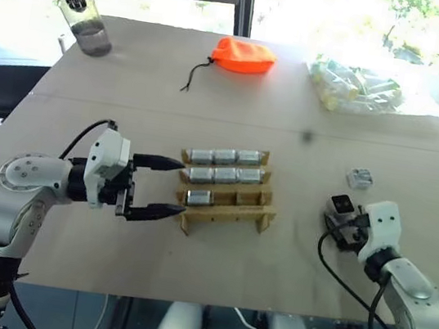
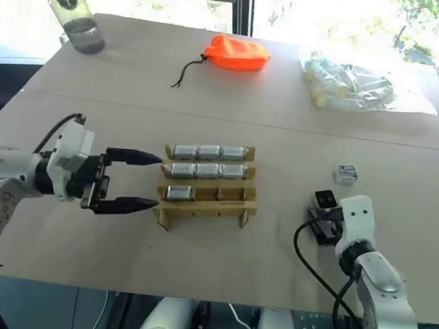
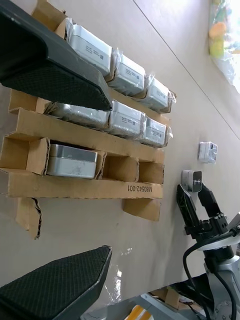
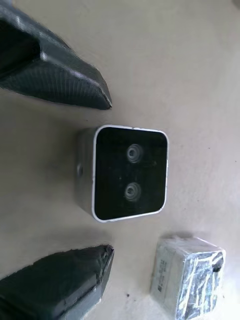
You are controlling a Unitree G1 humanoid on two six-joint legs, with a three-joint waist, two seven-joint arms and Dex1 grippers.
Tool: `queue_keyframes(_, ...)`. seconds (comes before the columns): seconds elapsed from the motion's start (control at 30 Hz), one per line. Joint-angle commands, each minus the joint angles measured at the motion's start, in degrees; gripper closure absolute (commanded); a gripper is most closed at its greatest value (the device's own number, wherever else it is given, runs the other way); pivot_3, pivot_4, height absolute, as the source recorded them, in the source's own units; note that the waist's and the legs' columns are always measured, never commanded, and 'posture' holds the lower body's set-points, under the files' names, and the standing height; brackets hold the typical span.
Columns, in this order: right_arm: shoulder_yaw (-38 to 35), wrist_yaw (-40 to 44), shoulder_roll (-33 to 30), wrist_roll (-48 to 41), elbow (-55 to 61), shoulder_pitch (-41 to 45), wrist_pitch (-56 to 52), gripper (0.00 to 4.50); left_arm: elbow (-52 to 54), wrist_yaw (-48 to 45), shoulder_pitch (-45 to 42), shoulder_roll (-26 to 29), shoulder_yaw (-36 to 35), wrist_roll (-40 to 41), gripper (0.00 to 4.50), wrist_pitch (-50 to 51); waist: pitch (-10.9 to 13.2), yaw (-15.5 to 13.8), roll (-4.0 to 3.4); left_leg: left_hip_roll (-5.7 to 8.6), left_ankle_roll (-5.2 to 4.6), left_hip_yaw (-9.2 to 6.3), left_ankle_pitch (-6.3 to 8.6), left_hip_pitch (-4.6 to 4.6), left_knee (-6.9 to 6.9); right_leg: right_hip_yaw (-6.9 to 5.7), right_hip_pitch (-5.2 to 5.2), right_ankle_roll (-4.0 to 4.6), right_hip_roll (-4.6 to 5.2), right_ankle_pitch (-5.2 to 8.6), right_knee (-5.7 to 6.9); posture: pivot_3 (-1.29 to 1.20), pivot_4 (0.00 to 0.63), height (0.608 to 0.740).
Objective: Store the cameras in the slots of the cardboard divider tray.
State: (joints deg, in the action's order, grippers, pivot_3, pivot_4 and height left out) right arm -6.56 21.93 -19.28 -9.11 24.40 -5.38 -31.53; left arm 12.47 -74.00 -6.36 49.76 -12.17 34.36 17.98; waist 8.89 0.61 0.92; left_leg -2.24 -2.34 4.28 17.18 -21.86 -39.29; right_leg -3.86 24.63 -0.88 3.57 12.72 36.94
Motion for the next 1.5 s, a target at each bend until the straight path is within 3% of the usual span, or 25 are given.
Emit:
queue_keyframes(0.03, 0.0, 0.1, -0.1, -0.7, 0.5, 1.0, 1.9, 1.93, 1.7, 0.7, 0.5, 0.4, -2.3, 0.4, 0.0, -1.0, 0.0, 0.0, 0.0, -0.01, 0.0, -0.01, 0.0, 0.0, 0.0, 0.0, 0.0, 0.0, 0.0, 0.0, 0.01, 0.0, 0.15, 0.726)
queue_keyframes(0.07, 0.1, 0.1, -0.3, -0.6, 0.4, 1.0, 2.1, 2.46, 1.8, 0.8, 0.6, 0.4, -2.4, 0.5, 0.0, -0.9, 0.0, 0.0, 0.0, -0.01, 0.0, -0.01, 0.0, 0.0, 0.0, 0.0, 0.0, 0.0, 0.0, 0.0, 0.01, 0.0, 0.15, 0.726)
queue_keyframes(0.1, 0.2, 0.2, -0.5, -0.5, 0.3, 1.0, 2.3, 2.65, 1.8, 0.9, 0.7, 0.4, -2.5, 0.5, 0.0, -0.9, 0.0, 0.0, 0.0, 0.0, 0.0, -0.01, 0.0, -0.01, 0.0, 0.0, 0.0, 0.0, 0.0, 0.0, 0.01, 0.0, 0.15, 0.726)
queue_keyframes(0.33, -0.2, 1.9, -1.7, -2.2, 2.8, 1.2, 3.8, 2.64, 1.8, 2.1, 0.8, 0.5, -2.5, 0.6, 0.0, 0.3, 0.0, 0.0, 0.0, 0.0, 0.0, 0.0, 0.0, -0.02, 0.0, 0.01, 0.0, 0.0, 0.01, 0.0, 0.0, 0.0, 0.15, 0.726)
queue_keyframes(0.43, 3.3, 7.5, -6.8, 0.8, 3.8, 1.9, 11.8, 2.64, 2.7, 4.4, 0.0, -0.3, -1.7, 1.5, 0.0, 2.5, 0.0, 0.0, -0.03, 0.01, 0.0, 0.02, 0.0, -0.01, -0.01, 0.03, 0.0, 0.0, 0.01, -0.01, 0.0, 0.0, 0.15, 0.726)
queue_keyframes(0.63, 12.9, 16.5, -13.7, 8.3, -2.8, 15.6, 30.3, 2.64, 1.5, 5.9, -6.2, 0.2, 3.0, 1.4, 0.0, 9.0, 0.0, 0.1, 0.03, 0.01, -0.01, 0.02, -0.01, 0.04, -0.05, 0.04, 0.0, -0.02, -0.07, 0.0, 0.05, 0.0, 0.15, 0.726)
queue_keyframes(0.8, 20.6, 20.7, -15.6, 15.9, -14.4, 28.3, 48.0, 2.64, -1.2, 3.9, -13.0, 0.0, 6.3, 3.7, 0.0, 15.6, 0.0, -0.1, 0.06, 0.02, 0.01, -0.06, -0.02, -0.01, -0.07, -0.02, 0.0, 0.01, -0.14, -0.01, 0.08, 0.0, 0.15, 0.726)
queue_keyframes(0.97, 28.2, 19.6, -13.3, 25.2, -28.8, 40.6, 66.3, 2.64, -4.4, 4.9, -18.9, -0.3, 9.9, 2.5, 0.0, 20.9, 0.1, 0.1, 0.14, 0.07, 0.0, 0.01, -0.01, -0.13, -0.11, 0.01, 0.07, -0.01, -0.04, -0.02, 0.0, 0.0, 0.15, 0.726)
queue_keyframes(1.1, 31.4, 14.8, -8.4, 31.0, -35.7, 46.8, 74.8, 2.64, -4.6, 5.3, -21.4, -0.2, 12.3, 1.0, 0.0, 22.5, 0.1, 0.2, 0.18, 0.03, 0.02, -0.02, -0.02, -0.13, -0.08, -0.02, 0.09, 0.0, -0.07, -0.02, 0.03, 0.0, 0.15, 0.726)
queue_keyframes(1.27, 33.2, 10.4, -4.5, 35.4, -39.1, 48.8, 79.3, 2.64, -4.6, 5.6, -22.4, -0.8, 12.9, 0.6, 0.0, 23.4, 0.1, 0.0, 0.18, 0.02, 0.03, -0.04, -0.02, -0.15, -0.11, -0.07, 0.09, 0.01, 0.02, -0.03, 0.07, 0.0, 0.15, 0.726)
queue_keyframes(1.5, 34.2, 8.7, -4.5, 37.8, -40.7, 47.6, 81.4, 2.64, -4.7, 4.0, -22.8, -0.8, 13.1, 1.4, 0.0, 24.9, 0.1, 0.1, 0.18, 0.05, 0.05, -0.03, -0.03, -0.1, -0.21, -0.05, 0.05, 0.0, 0.06, -0.03, 0.2, 0.0, 0.15, 0.726)
